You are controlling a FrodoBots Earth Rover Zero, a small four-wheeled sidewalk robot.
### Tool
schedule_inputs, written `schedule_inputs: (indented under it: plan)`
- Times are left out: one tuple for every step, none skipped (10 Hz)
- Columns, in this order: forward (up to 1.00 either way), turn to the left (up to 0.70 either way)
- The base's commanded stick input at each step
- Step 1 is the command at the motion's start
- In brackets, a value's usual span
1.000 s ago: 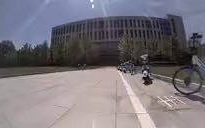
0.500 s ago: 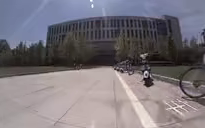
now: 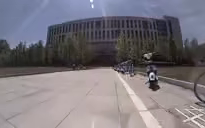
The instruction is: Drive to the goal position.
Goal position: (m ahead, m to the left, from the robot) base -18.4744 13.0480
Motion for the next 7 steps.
schedule_inputs:
  plan:
    - [0.70,0.00]
    - [0.70,0.00]
    - [0.70,0.00]
    - [0.70,-0.11]
    - [0.70,-0.35]
    - [0.70,-0.33]
    - [0.70,-0.19]
